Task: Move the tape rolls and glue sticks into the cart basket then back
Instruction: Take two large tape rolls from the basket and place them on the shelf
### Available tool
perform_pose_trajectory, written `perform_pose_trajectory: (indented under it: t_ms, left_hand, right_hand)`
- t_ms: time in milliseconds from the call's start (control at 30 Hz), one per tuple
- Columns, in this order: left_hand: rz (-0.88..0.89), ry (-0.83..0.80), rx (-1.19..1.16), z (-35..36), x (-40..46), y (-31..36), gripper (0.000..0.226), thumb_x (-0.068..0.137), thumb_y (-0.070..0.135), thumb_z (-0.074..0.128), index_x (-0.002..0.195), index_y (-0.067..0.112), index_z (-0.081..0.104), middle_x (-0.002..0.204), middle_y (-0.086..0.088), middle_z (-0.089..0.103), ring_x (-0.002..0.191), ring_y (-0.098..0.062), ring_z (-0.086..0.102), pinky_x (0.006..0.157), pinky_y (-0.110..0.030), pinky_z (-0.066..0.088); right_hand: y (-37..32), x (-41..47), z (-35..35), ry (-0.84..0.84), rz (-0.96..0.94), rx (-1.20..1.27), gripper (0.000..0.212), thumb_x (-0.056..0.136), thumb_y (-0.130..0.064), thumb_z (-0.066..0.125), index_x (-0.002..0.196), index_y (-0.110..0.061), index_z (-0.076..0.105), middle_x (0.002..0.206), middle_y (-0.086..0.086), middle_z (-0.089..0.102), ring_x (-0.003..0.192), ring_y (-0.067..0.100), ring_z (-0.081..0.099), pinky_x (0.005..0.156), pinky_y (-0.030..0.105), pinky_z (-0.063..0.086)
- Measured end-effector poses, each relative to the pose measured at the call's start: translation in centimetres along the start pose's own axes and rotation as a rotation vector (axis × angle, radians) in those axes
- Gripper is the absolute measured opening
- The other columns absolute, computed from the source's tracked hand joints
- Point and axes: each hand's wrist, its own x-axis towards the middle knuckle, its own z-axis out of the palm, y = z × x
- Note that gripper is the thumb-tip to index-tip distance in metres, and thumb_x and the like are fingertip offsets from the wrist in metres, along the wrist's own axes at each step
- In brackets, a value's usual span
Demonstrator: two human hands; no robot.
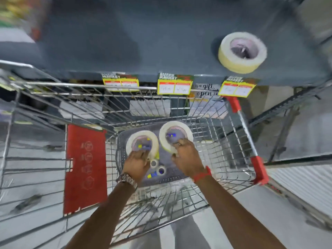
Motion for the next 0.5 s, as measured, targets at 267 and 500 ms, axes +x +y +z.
perform_pose_trajectory:
  t_ms: [267, 500]
  left_hand:
    - [0.267, 0.547, -0.015, -6.4, 1.9, 4.0, 0.035, 0.072, 0.028, 0.047, 0.090, 0.007, 0.068, 0.075, -0.011, 0.069, 0.077, -0.024, 0.051, 0.077, -0.033, 0.037]
    - [0.361, 0.711, 0.002, -12.7, 5.2, 8.2, 0.037, 0.073, 0.026, 0.045, 0.093, 0.007, 0.070, 0.073, -0.010, 0.068, 0.080, -0.022, 0.049, 0.084, -0.036, 0.035]
  right_hand:
    - [1.0, -3.7, -8.3, 0.527, 0.041, 0.066, 0.031, 0.077, -0.022, 0.057, 0.104, -0.011, 0.066, 0.103, 0.011, 0.068, 0.102, 0.019, 0.044, 0.087, 0.038, 0.054]
    - [5.4, 2.5, -20.8, 0.670, 0.141, 0.012, 0.046, 0.077, 0.002, 0.058, 0.123, -0.004, 0.055, 0.117, 0.019, 0.059, 0.105, 0.038, 0.051, 0.095, 0.046, 0.048]
